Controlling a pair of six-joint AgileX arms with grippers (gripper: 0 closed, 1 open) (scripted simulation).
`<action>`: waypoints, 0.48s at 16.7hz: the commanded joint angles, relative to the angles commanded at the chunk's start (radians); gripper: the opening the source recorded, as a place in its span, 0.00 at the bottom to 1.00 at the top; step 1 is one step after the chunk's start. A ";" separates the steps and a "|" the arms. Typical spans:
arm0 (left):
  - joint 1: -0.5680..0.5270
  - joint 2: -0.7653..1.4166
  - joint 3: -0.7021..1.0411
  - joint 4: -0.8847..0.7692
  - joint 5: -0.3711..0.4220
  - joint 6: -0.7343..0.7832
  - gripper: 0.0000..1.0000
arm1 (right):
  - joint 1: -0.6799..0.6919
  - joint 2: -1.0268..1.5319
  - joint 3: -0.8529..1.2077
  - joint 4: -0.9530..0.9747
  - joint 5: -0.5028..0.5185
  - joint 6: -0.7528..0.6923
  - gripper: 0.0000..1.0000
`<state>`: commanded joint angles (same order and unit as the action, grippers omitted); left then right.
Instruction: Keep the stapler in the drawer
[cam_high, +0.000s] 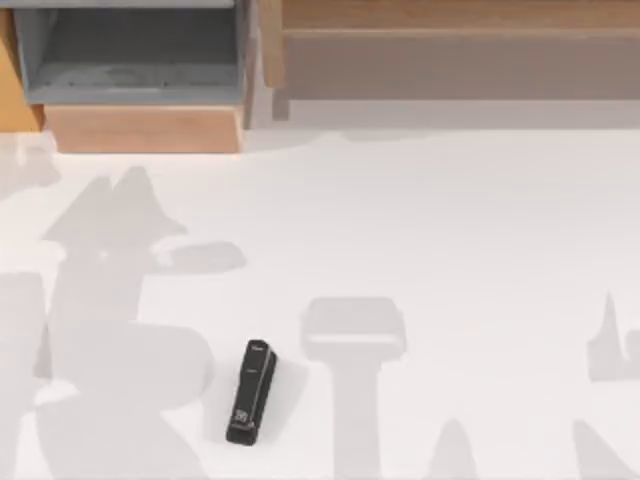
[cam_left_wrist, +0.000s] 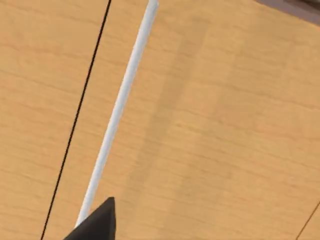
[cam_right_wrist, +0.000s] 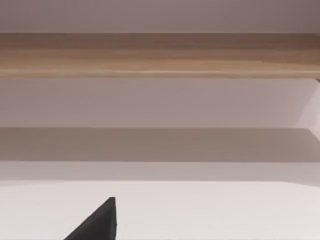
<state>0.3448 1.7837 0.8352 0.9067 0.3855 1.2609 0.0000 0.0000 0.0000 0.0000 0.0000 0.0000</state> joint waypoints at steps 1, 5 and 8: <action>0.013 0.084 0.044 0.045 0.014 0.055 1.00 | 0.000 0.000 0.000 0.000 0.000 0.000 1.00; 0.054 0.356 0.189 0.192 0.057 0.233 1.00 | 0.000 0.000 0.000 0.000 0.000 0.000 1.00; 0.070 0.470 0.250 0.253 0.075 0.307 1.00 | 0.000 0.000 0.000 0.000 0.000 0.000 1.00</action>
<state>0.4152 2.2536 1.0852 1.1601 0.4608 1.5675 0.0000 0.0000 0.0000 0.0000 0.0000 0.0000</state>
